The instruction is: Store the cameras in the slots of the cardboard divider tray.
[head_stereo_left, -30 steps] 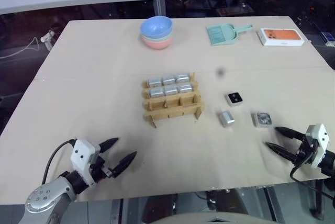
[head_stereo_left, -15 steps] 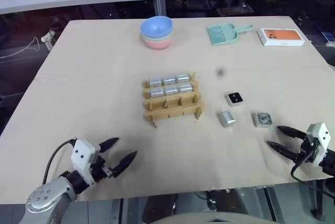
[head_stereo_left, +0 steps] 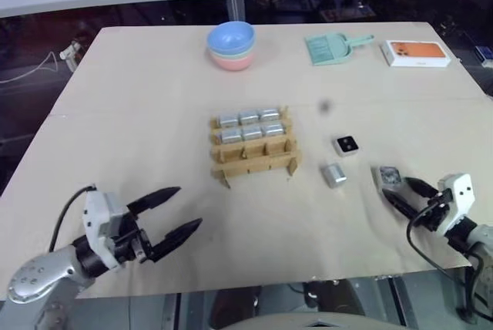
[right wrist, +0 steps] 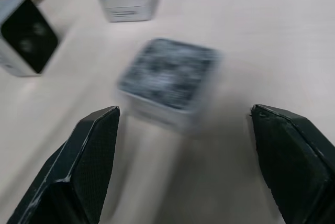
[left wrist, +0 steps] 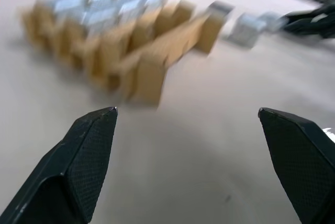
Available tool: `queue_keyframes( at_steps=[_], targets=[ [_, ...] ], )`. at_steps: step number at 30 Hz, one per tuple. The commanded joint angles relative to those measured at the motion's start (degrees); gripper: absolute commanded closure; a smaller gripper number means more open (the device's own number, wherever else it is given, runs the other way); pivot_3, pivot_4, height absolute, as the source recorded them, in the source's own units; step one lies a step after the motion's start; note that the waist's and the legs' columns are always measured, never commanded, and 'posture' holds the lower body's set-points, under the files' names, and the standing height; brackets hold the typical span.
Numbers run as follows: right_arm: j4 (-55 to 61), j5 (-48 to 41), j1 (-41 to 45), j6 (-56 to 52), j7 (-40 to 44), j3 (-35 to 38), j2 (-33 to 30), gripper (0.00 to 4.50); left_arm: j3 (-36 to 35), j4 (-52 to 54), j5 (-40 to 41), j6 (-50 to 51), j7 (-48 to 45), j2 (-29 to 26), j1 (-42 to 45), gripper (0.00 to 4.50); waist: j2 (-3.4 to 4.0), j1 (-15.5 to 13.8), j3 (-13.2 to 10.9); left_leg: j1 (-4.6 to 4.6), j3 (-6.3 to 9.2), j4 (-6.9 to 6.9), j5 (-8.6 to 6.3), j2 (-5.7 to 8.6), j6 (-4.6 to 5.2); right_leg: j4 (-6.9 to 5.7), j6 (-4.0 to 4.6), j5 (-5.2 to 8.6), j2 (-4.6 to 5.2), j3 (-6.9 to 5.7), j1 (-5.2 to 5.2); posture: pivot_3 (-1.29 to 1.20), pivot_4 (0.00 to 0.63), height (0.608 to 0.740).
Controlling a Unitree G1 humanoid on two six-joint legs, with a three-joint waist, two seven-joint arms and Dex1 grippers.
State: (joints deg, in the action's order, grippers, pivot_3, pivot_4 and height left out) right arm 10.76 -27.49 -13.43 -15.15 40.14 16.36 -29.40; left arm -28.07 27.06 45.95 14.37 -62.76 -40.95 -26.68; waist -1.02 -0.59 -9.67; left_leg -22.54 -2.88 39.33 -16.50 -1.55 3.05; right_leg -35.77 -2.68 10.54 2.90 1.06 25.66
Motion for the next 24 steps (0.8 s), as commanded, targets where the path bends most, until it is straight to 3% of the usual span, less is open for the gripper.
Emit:
queue_keyframes(
  at_steps=[1,12,19,22,24],
  targets=[
    [1.96,2.55,-0.81,0.33,-4.2,-1.11,2.07,0.52,-2.81,2.84,4.77,1.66,-4.07,-2.64,0.76,0.0,-0.05,0.03,0.03,0.01,-0.01,0.0,0.0,0.0,0.0,0.0,0.0,0.0,0.0,0.0,0.0,0.0,0.15,0.74],
    [4.72,13.57,1.17,1.69,-17.09,-7.83,9.66,0.52,-0.95,3.32,5.82,4.94,-5.88,-6.5,7.32,0.0,-0.44,1.77,0.28,0.1,-0.06,0.0,0.01,-0.01,-0.02,-0.02,0.0,0.0,-0.05,0.06,-0.04,0.0,0.15,0.74],
    [6.01,13.72,2.68,-1.05,-21.28,-8.09,12.99,0.52,-0.58,3.1,4.93,5.55,-6.91,-6.62,7.72,0.0,-0.65,2.45,0.41,0.16,-0.08,0.0,0.03,-0.07,-0.06,-0.08,0.02,-0.01,-0.08,0.11,-0.05,0.0,0.15,0.74],
    [6.05,14.54,2.86,-0.57,-21.79,-8.27,13.15,1.36,-0.75,2.95,4.73,5.7,-7.22,-6.57,7.81,0.0,-0.64,2.56,0.41,0.16,-0.08,0.0,0.03,-0.08,-0.06,-0.08,0.02,-0.01,-0.08,0.12,-0.05,0.0,0.15,0.74],
    [5.97,14.76,2.86,-0.35,-22.0,-8.39,13.15,2.43,-0.74,2.84,4.44,5.72,-7.49,-6.51,7.71,0.0,-0.64,2.54,0.41,0.15,-0.07,0.0,0.03,-0.08,-0.06,-0.08,0.02,-0.01,-0.07,0.1,-0.05,0.0,0.15,0.74]
  ],
)
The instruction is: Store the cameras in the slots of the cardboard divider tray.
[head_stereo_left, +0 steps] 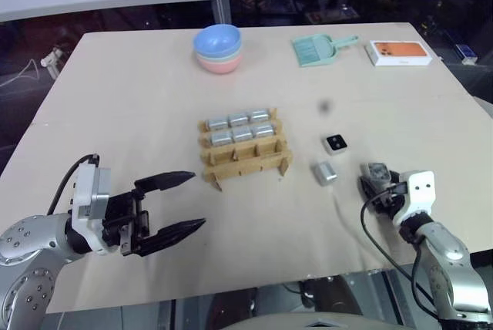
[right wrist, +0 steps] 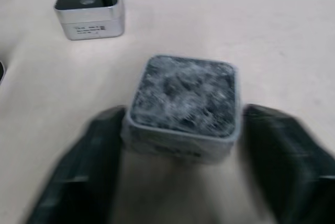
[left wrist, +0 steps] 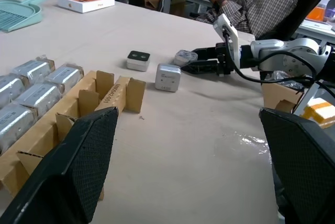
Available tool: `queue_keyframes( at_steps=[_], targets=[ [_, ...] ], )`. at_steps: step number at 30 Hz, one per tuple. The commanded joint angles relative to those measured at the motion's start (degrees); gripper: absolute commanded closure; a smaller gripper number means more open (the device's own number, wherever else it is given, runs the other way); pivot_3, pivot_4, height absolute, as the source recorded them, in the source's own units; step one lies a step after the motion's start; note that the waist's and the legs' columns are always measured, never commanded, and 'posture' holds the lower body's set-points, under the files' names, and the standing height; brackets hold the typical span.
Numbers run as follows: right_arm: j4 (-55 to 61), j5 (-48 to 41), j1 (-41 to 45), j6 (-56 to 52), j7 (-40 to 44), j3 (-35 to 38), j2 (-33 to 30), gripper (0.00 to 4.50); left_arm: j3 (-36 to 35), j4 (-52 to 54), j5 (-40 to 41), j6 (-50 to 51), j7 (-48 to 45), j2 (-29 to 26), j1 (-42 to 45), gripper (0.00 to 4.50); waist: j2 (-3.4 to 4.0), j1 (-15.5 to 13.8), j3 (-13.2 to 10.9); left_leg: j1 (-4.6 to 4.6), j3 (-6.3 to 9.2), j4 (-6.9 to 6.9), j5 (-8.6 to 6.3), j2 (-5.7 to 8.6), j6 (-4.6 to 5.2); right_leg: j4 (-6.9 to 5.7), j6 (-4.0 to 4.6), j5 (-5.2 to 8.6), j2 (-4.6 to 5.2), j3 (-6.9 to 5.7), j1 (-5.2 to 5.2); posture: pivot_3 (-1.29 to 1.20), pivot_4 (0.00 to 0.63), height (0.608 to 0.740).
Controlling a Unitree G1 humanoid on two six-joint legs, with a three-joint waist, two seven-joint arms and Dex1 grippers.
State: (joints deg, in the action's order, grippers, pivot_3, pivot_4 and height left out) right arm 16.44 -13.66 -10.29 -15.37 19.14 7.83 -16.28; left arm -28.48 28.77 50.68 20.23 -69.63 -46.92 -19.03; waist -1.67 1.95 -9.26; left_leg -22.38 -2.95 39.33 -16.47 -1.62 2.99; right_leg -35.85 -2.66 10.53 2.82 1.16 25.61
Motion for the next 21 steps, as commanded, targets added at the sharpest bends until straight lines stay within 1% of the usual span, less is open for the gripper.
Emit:
queue_keyframes(
  at_steps=[1,5,9,12,14,16,18,21],
  targets=[
    [0.32,0.97,-0.29,-0.04,-1.03,0.09,0.01,2.52,-0.33,1.11,-0.37,-0.1,-0.71,-0.51,0.03,0.0,0.0,-0.02,0.0,0.0,0.0,0.0,0.0,0.0,0.0,0.0,0.0,0.0,0.0,0.0,0.0,0.0,0.15,0.74],
    [0.73,1.31,0.11,1.12,0.06,0.02,-0.97,2.53,-0.15,0.9,-0.4,0.42,-0.67,-0.45,0.3,0.0,0.0,-0.02,0.0,-0.01,-0.01,0.0,0.0,0.01,0.0,0.0,0.0,0.0,0.01,0.01,0.0,0.0,0.15,0.74],
    [1.68,-0.2,2.6,5.36,7.17,0.04,-5.26,2.53,1.3,0.23,-0.25,2.52,1.59,-0.25,1.91,0.0,0.12,-0.03,-0.08,-0.01,-0.01,0.0,0.0,0.04,0.0,0.0,0.0,0.0,0.02,0.01,0.01,0.0,0.15,0.74],
    [1.78,-0.32,7.05,12.17,14.47,-1.45,-9.32,2.53,6.4,-1.45,-5.7,9.24,13.17,-0.98,6.45,0.0,0.31,-0.06,-0.2,-0.01,0.0,0.0,0.01,0.1,0.01,0.0,-0.01,0.0,0.02,0.02,0.0,0.0,0.15,0.74],
    [0.23,1.13,10.73,17.73,20.3,-4.36,-12.36,2.53,8.54,-1.29,-4.91,12.65,16.42,-0.62,9.66,0.0,0.33,0.05,-0.23,0.02,0.02,0.0,0.01,0.25,0.02,-0.03,-0.02,-0.01,-0.04,0.03,-0.02,0.0,0.15,0.74],
    [-2.33,3.33,14.92,22.69,24.24,-7.22,-14.64,2.53,9.77,-0.69,-2.22,15.05,17.71,0.36,12.77,0.0,0.32,0.09,-0.24,0.02,0.06,-0.01,0.01,0.22,0.02,-0.04,-0.02,-0.01,-0.1,0.01,-0.02,0.0,0.15,0.74],
    [-6.59,6.89,21.16,30.23,28.3,-11.31,-16.49,2.53,11.6,-0.39,0.71,18.8,19.87,1.25,16.72,0.0,0.31,0.04,-0.25,-0.03,0.11,-0.02,0.01,0.22,0.02,-0.03,0.07,-0.08,-0.09,-0.04,0.0,0.0,0.15,0.74],
    [-13.58,11.07,29.05,40.32,32.85,-16.78,-17.4,2.53,13.36,-0.22,4.38,22.75,22.05,2.4,21.39,0.0,0.29,0.04,-0.28,-0.05,0.1,0.0,0.02,0.26,0.01,-0.03,0.15,-0.19,-0.06,-0.02,-0.01,0.0,0.15,0.74]
  ],
)
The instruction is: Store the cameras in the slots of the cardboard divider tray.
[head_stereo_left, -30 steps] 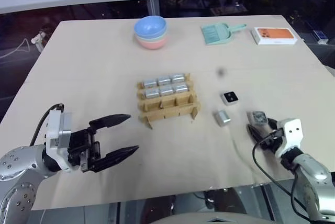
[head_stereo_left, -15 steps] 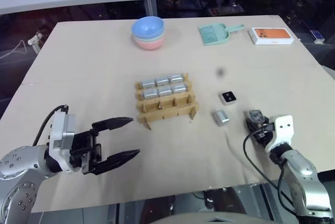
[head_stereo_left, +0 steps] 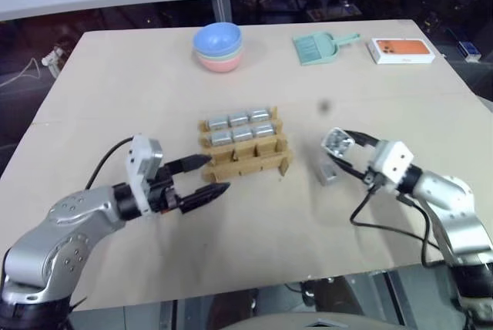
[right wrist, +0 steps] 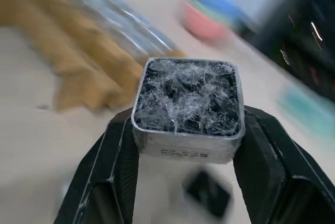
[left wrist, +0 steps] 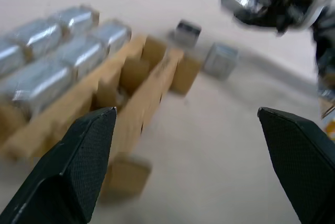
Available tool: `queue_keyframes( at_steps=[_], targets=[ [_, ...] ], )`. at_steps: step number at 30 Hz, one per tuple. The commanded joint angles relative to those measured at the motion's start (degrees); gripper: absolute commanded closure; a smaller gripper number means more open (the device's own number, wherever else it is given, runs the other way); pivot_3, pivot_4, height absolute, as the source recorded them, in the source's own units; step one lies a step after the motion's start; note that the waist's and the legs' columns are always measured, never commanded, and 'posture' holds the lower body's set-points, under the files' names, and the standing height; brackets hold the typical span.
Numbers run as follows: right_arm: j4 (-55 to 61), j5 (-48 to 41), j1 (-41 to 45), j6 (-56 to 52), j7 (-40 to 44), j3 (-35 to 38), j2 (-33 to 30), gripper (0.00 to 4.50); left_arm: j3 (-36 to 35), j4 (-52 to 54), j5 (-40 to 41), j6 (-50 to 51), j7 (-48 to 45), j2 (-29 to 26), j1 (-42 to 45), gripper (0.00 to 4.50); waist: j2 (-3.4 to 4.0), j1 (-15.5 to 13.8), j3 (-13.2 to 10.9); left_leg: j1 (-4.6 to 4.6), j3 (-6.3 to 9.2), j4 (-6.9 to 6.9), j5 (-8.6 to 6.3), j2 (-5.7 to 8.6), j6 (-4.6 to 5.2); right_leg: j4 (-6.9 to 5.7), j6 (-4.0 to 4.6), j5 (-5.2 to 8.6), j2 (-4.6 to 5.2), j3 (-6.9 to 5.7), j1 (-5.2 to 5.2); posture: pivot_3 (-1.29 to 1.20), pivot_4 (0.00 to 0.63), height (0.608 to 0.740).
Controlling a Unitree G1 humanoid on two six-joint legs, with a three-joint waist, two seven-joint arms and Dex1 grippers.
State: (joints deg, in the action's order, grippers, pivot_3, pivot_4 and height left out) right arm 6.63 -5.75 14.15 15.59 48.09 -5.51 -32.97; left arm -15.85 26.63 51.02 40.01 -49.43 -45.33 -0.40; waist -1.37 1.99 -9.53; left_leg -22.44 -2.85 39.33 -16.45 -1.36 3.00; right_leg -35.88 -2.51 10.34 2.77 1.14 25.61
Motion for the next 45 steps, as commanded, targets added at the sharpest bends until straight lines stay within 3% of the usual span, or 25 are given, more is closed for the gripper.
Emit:
queue_keyframes(
  at_steps=[1,5,12,21,31,32,34,36,40,45],
  targets=[
    [-6.75,4.97,7.58,12.97,4.5,-5.31,-0.33,2.53,0.97,1.52,5.61,3.95,2.59,1.46,4.51,0.0,-0.01,0.0,0.0,0.0,0.01,0.0,0.0,0.01,0.0,0.0,-0.04,-0.03,0.01,0.0,-0.01,0.0,0.15,0.74],
    [-17.13,11.64,16.85,25.74,4.08,-10.83,1.79,2.53,0.83,0.39,10.76,7.15,3.76,3.12,8.75,0.0,-0.05,0.01,-0.03,-0.05,0.05,0.0,0.07,0.03,-0.12,0.0,-0.07,-0.08,0.02,-0.02,0.01,0.0,0.15,0.74],
    [-27.11,19.37,26.96,39.07,-1.57,-15.26,6.33,2.53,2.7,-0.37,11.22,10.75,4.88,2.49,10.42,0.0,-0.1,0.08,-0.1,-0.07,0.1,-0.01,0.27,0.03,-0.47,0.0,-0.05,-0.09,0.02,-0.03,0.01,0.0,0.15,0.74],
    [-23.64,21.64,28.44,42.47,-6.77,-16.26,8.6,2.53,3.3,-1.35,8.89,10.23,3.41,2.92,10.6,0.0,-0.1,-0.06,-0.1,-0.09,0.14,0.0,0.31,0.03,-0.53,-0.02,-0.01,-0.08,0.14,-0.05,0.0,0.0,0.15,0.74],
    [-21.64,21.89,26.94,39.96,-7.13,-18.78,9.12,2.53,4.07,-2.18,9.84,11.81,2.83,3.04,12.02,0.0,-0.1,-0.04,-0.1,-0.08,0.16,0.0,0.34,0.04,-0.56,-0.08,0.02,-0.07,0.13,-0.08,0.01,0.0,0.15,0.74],
    [-21.45,21.63,26.76,39.66,-7.11,-18.97,9.24,2.53,4.14,-2.18,9.89,11.81,2.82,3.16,12.16,0.42,-0.1,-0.04,-0.1,-0.08,0.16,0.0,0.34,0.03,-0.56,-0.08,0.02,-0.08,0.13,-0.08,0.01,0.0,0.15,0.74],
    [-21.17,21.34,26.45,39.15,-7.01,-19.23,9.39,2.53,4.29,-2.19,9.58,11.48,2.47,3.19,12.29,0.8,-0.1,-0.04,-0.1,-0.08,0.17,0.0,0.34,0.04,-0.56,-0.08,0.02,-0.08,0.12,-0.08,0.01,0.0,0.15,0.74],
    [-21.07,21.16,26.1,38.83,-6.88,-19.39,9.31,2.53,4.26,-2.27,9.47,11.38,2.26,3.18,12.26,1.6,-0.1,-0.03,-0.1,-0.08,0.17,-0.01,0.33,0.04,-0.56,-0.08,0.02,-0.08,0.12,-0.09,0.01,0.0,0.15,0.74],
    [-20.73,20.84,25.92,38.45,-6.84,-19.58,9.07,2.53,4.39,-2.4,9.16,11.24,1.91,3.27,12.14,3.72,-0.11,-0.02,-0.11,-0.08,0.15,0.0,0.34,0.04,-0.56,-0.08,0.02,-0.07,0.12,-0.08,0.01,0.0,0.15,0.74],
    [-20.41,19.22,25.43,37.28,-6.16,-20.27,8.66,2.53,4.98,-2.67,8.14,10.72,1.34,3.68,12.57,3.8,-0.11,-0.02,-0.11,-0.07,0.17,0.0,0.34,0.04,-0.56,-0.08,0.03,-0.07,0.12,-0.09,0.0,0.0,0.15,0.74]
  ],
)
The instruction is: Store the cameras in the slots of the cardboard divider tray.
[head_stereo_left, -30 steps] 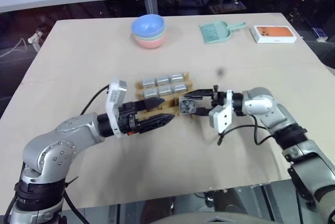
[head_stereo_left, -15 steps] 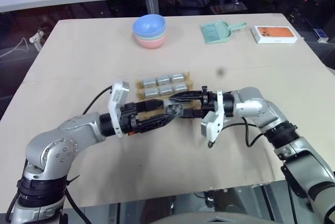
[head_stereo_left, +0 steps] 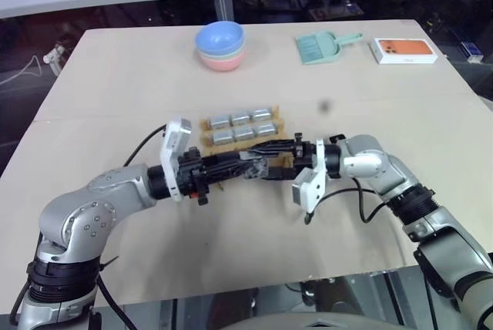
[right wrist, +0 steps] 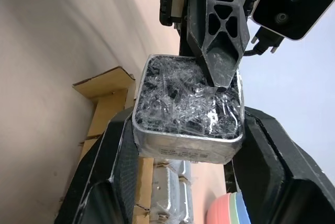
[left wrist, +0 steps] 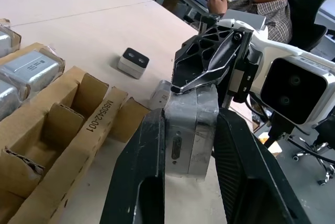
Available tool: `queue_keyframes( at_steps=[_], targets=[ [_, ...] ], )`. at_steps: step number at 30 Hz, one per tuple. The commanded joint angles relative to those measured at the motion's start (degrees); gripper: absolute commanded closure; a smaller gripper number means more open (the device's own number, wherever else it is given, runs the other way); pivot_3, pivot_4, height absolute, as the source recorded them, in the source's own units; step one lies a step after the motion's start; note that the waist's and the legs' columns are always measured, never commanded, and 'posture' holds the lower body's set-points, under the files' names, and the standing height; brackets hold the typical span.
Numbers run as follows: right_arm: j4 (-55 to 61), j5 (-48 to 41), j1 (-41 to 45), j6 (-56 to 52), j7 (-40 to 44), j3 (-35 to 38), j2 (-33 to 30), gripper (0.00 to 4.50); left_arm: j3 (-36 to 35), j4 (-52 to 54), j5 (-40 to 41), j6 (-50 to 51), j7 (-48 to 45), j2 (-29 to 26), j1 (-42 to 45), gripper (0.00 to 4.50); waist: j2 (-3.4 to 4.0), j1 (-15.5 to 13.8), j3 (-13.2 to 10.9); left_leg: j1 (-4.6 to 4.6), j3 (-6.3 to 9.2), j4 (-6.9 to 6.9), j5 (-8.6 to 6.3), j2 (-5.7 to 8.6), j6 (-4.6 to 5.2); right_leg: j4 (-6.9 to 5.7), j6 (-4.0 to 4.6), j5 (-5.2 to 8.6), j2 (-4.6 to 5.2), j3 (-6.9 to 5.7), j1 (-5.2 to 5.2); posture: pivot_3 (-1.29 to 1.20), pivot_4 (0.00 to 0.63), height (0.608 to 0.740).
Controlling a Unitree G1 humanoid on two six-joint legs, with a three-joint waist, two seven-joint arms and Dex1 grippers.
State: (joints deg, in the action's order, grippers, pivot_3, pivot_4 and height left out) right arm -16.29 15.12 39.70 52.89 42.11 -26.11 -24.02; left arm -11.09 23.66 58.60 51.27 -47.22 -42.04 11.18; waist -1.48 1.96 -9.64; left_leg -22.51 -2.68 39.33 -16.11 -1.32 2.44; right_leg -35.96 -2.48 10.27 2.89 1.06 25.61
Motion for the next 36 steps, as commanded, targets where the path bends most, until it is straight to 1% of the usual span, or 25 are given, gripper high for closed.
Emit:
queue_keyframes(
  at_steps=[1,3,5,6,8,9,11,14,18,22,25,27,30,33,36],
  targets=[
    [3.09,-2.16,-0.55,-1.29,-0.04,0.51,-0.38,2.53,0.39,0.31,0.11,-0.76,-0.99,0.27,1.11,3.8,0.0,-0.02,0.0,0.0,0.0,0.0,0.0,0.0,0.0,0.0,0.0,0.0,0.0,0.0,0.0,0.0,0.15,0.74],
    [5.21,-3.84,-1.68,-6.06,1.34,0.76,-0.84,2.53,0.61,0.18,-0.32,-1.06,-1.41,0.1,1.49,3.8,0.0,-0.06,0.0,0.0,0.01,0.0,0.0,0.0,0.0,0.0,0.0,0.0,0.0,-0.01,0.0,0.0,0.15,0.74],
    [7.54,-5.91,-2.62,-10.06,2.72,1.06,-1.27,1.5,0.71,-0.14,-1.27,-2.02,-2.18,-0.07,2.08,3.8,0.0,-0.09,0.0,-0.01,0.0,0.0,0.0,0.0,0.0,0.01,-0.02,-0.01,0.0,0.0,0.0,0.0,0.15,0.74],
    [8.5,-6.81,-2.97,-11.33,3.22,1.28,-1.46,1.29,0.7,-0.38,-1.87,-2.7,-2.66,-0.09,2.36,3.8,0.0,-0.1,0.0,-0.01,0.0,0.0,0.0,0.0,0.0,0.01,-0.05,-0.03,0.0,0.0,0.0,0.0,0.15,0.74],
    [10.43,-9.05,-3.89,-14.77,3.96,2.32,-1.95,0.34,0.48,-0.93,-3.37,-4.68,-3.57,0.12,2.81,3.8,0.0,-0.15,0.0,-0.01,-0.01,0.0,-0.01,0.0,0.01,0.01,-0.02,-0.01,0.0,0.0,0.0,0.0,0.15,0.74],
    [11.69,-10.89,-4.62,-17.51,4.63,2.94,-2.4,0.07,0.32,-1.2,-4.4,-6.05,-3.91,0.35,2.93,3.8,0.0,-0.17,0.0,-0.01,-0.01,0.0,-0.03,0.01,0.05,0.01,0.02,0.01,0.0,-0.01,0.0,0.0,0.15,0.74],
    [15.68,-17.4,-7.17,-24.99,8.09,4.56,-5.25,0.07,-0.04,-2.34,-6.45,-8.45,-4.22,0.63,3.13,3.8,0.0,-0.31,0.0,0.0,0.0,0.0,-0.03,0.01,0.05,0.0,0.03,0.01,0.0,-0.01,0.0,0.0,0.15,0.74],
    [22.8,-27.52,-11.65,-36.84,12.36,7.77,-9.95,0.07,-0.29,-4.2,-10.09,-13.43,-5.57,1.16,3.35,3.8,0.0,-1.26,0.0,-0.02,-0.01,0.0,-0.06,0.01,0.1,0.04,0.01,0.01,0.0,-0.02,-0.01,0.0,0.15,0.74],
    [31.95,-43.5,-18.5,-53.46,15.22,15.66,-16.65,0.07,-1.48,-9.86,-15.22,-22.83,-7.41,3.46,5.3,3.8,-0.02,-1.68,-0.01,-0.07,-0.01,0.01,-0.15,0.02,0.26,0.08,0.09,0.05,0.0,-0.06,0.0,0.0,0.15,0.74],
    [38.27,-56.16,-26.33,-65.19,17.03,23.39,-22.2,0.07,-0.81,-13.59,-18.72,-28.44,-10.48,4.11,4.76,3.8,-0.03,-1.94,-0.01,-0.08,-0.04,0.02,-0.16,0.04,0.28,0.09,0.07,0.04,0.0,-0.11,-0.05,0.0,0.15,0.74],
    [42.45,-65.89,-32.22,-74.72,16.03,29.45,-25.7,0.07,0.36,-16.55,-21.57,-32.73,-11.75,5.46,4.91,3.8,-0.04,-2.03,-0.01,-0.1,-0.05,0.03,-0.16,0.04,0.29,0.1,0.02,0.02,-0.01,-0.12,-0.04,0.0,0.15,0.74],
    [43.58,-68.87,-36.28,-77.79,18.28,33.59,-28.35,0.07,0.76,-17.44,-22.21,-34.54,-12.36,6.97,4.45,3.8,-0.06,-2.2,-0.01,-0.1,-0.04,0.05,-0.16,0.03,0.29,0.1,0.01,0.02,-0.01,-0.11,-0.04,0.0,0.15,0.74],
    [42.71,-68.46,-40.32,-78.22,20.29,37.71,-29.7,0.07,0.24,-19.18,-22.71,-37.24,-13.51,8.71,3.83,3.8,-0.1,-2.31,0.0,-0.1,-0.03,0.1,-0.17,0.03,0.3,0.1,0.0,0.02,-0.01,-0.09,-0.06,0.0,0.15,0.74],
    [40.88,-67.89,-44.63,-77.83,23.81,41.3,-29.71,0.07,-0.26,-21.31,-23.39,-39.26,-14.76,9.4,3.11,3.8,-0.1,-2.56,0.0,-0.08,-0.05,0.11,-0.17,0.02,0.3,0.09,-0.05,0.0,-0.06,-0.1,-0.07,0.0,0.15,0.74],
    [39.16,-68.75,-47.07,-77.83,26.51,44.01,-28.82,0.07,0.47,-23.93,-25.29,-42.28,-17.0,9.24,2.47,3.8,-0.1,-2.62,0.01,-0.11,-0.07,0.1,-0.17,0.03,0.3,0.09,-0.11,-0.04,-0.07,-0.14,-0.07,0.0,0.15,0.74]
  ],
)
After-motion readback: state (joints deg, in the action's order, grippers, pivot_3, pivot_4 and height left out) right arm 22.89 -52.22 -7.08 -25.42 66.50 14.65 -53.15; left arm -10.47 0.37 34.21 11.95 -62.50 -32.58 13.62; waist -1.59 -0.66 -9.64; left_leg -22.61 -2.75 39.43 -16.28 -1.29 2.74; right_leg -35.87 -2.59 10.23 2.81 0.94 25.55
